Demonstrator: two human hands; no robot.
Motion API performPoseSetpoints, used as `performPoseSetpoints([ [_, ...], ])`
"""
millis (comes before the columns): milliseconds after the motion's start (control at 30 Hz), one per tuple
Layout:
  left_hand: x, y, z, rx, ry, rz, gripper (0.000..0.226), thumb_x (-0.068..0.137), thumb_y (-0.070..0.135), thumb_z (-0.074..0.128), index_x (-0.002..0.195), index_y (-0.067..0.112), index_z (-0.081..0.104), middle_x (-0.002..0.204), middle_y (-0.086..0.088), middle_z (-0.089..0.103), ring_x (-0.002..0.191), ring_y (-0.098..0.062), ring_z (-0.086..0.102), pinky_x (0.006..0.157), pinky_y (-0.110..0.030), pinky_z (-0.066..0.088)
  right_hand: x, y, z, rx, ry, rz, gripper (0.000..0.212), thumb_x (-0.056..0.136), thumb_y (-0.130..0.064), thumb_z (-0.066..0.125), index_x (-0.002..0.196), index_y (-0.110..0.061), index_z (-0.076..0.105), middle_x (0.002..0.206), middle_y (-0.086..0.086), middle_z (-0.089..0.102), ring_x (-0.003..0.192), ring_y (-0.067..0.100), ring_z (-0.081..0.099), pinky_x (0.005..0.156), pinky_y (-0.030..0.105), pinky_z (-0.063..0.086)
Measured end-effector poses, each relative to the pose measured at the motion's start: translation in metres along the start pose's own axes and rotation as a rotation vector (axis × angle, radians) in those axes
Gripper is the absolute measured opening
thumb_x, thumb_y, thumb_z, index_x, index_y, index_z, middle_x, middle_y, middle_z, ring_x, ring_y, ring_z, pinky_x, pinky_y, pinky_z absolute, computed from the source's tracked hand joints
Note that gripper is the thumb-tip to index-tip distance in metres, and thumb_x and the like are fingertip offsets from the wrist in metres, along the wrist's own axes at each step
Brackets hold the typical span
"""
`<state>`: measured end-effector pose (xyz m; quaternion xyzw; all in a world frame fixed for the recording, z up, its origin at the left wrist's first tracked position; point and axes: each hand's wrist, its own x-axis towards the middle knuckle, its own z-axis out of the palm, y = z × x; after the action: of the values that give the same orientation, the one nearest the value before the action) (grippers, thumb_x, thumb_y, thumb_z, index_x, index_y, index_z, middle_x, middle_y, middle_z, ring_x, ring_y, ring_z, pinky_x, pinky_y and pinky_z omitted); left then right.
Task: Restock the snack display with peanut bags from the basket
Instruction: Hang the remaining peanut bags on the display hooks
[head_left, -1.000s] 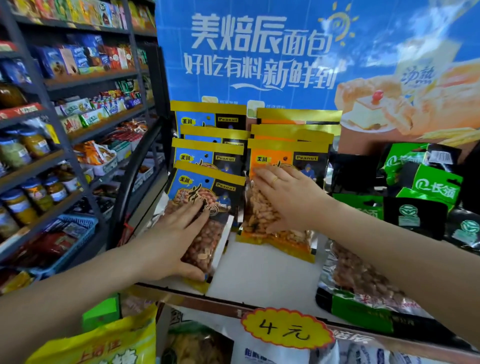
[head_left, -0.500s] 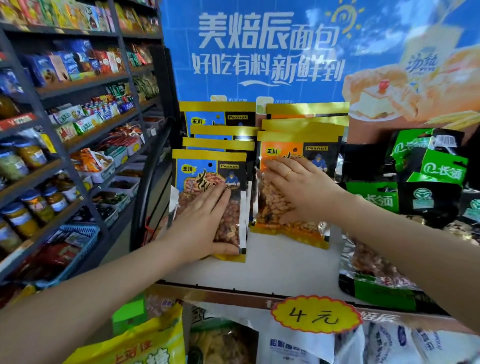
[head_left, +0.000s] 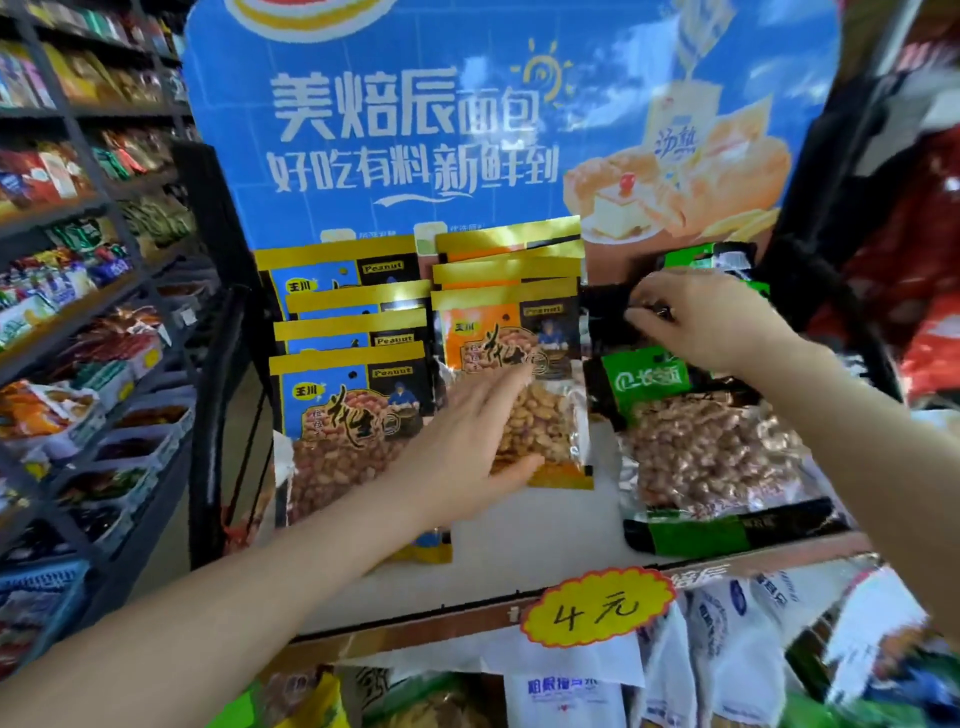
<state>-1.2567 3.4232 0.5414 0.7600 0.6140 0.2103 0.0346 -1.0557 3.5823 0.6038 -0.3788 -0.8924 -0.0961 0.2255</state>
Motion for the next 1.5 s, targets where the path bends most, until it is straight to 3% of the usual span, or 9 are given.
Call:
performPoseSetpoints([
  [433,0.094,0.078,0.054,-0.333,0.318,-0.028,0.089,0.081,0.037,0.064,0.147,0.022,0.005,0.154,0.004,0.013,0.137,-0.003,0.012,0.11,-0.021,0.011,-0.041,0.102,-0.029,0.383,-0.49,-0.055,0.024,0.081,-0.013,0.069,0.067,0.003,0.058,0.07,0.024,0.05,0.067,0.018,0.046,0.067,0.031,0.037],
  [567,0.126,0.092,0.06,-0.541,0.213,-0.174,0.057,0.084,0.035,0.062,0.134,0.019,0.04,0.129,0.006,0.051,0.12,-0.01,0.047,0.095,-0.025,0.038,-0.036,0.123,-0.036,0.408,-0.646,-0.065,0.041,0.082,-0.024,0.067,0.061,0.008,0.051,0.063,0.013,0.034,0.062,0.016,0.036,0.062,0.011,0.034],
  [667,0.135,0.097,0.07,-0.569,0.234,-0.195,0.024,0.087,0.026,0.061,0.109,0.019,0.056,0.103,0.011,0.064,0.1,-0.008,0.06,0.078,-0.015,0.045,-0.022,0.128,-0.036,0.429,-0.507,0.006,0.037,0.081,-0.046,0.058,0.082,-0.011,0.068,0.075,0.006,0.06,0.077,0.014,0.058,0.066,0.019,0.044],
  [767,0.132,0.1,0.075,-0.605,0.272,-0.196,0.019,0.088,0.026,0.06,0.106,0.026,0.055,0.097,0.024,0.06,0.091,0.005,0.057,0.075,-0.004,0.043,0.002,0.137,-0.023,0.318,-0.198,0.016,0.032,0.089,-0.029,0.057,0.111,-0.006,0.061,0.104,0.008,0.062,0.104,0.027,0.057,0.088,0.033,0.043],
  [967,0.126,0.101,0.076,-0.759,0.333,-0.29,0.013,0.092,0.034,0.049,0.092,0.038,0.062,0.089,0.021,0.068,0.084,0.012,0.061,0.075,-0.009,0.045,0.032,0.14,0.009,0.077,-0.28,0.004,0.045,0.089,-0.026,0.058,0.127,-0.003,0.049,0.125,0.018,0.057,0.114,0.033,0.053,0.093,0.039,0.043],
  [1067,0.133,0.106,0.063,-0.875,0.38,-0.364,0.036,0.097,0.04,0.032,0.078,0.034,0.062,0.072,0.029,0.065,0.067,0.021,0.057,0.062,0.003,0.039,0.038,0.138,0.008,0.186,-0.275,-0.137,0.04,0.087,-0.022,0.061,0.121,-0.002,0.053,0.105,-0.001,0.063,0.109,0.025,0.053,0.08,0.029,0.036],
  [1133,0.142,0.109,0.051,-0.852,0.406,-0.343,0.048,0.099,0.038,0.023,0.08,0.023,0.065,0.082,0.019,0.064,0.076,0.011,0.058,0.069,-0.005,0.039,0.04,0.136,0.005,0.256,-0.236,-0.206,0.028,0.087,-0.018,0.062,0.11,-0.002,0.058,0.083,-0.011,0.054,0.097,0.021,0.052,0.074,0.026,0.031],
  [1267,0.174,0.092,0.038,-0.856,0.491,-0.369,0.023,0.099,0.03,0.034,0.09,0.027,0.055,0.098,0.005,0.058,0.097,-0.017,0.058,0.088,-0.03,0.048,0.041,0.126,0.002,0.319,-0.135,-0.234,0.024,0.086,-0.014,0.063,0.107,-0.001,0.061,0.104,0.017,0.066,0.098,0.033,0.058,0.085,0.042,0.046],
  [1500,0.227,0.075,0.03,-0.342,0.211,-0.472,0.043,0.091,0.036,0.052,0.122,0.006,0.048,0.114,-0.016,0.06,0.096,-0.032,0.064,0.087,-0.048,0.052,0.033,0.132,-0.005,0.311,-0.251,-0.216,0.038,0.093,0.0,0.046,0.129,-0.008,0.053,0.139,0.008,0.051,0.131,0.022,0.045,0.101,0.016,0.027],
])
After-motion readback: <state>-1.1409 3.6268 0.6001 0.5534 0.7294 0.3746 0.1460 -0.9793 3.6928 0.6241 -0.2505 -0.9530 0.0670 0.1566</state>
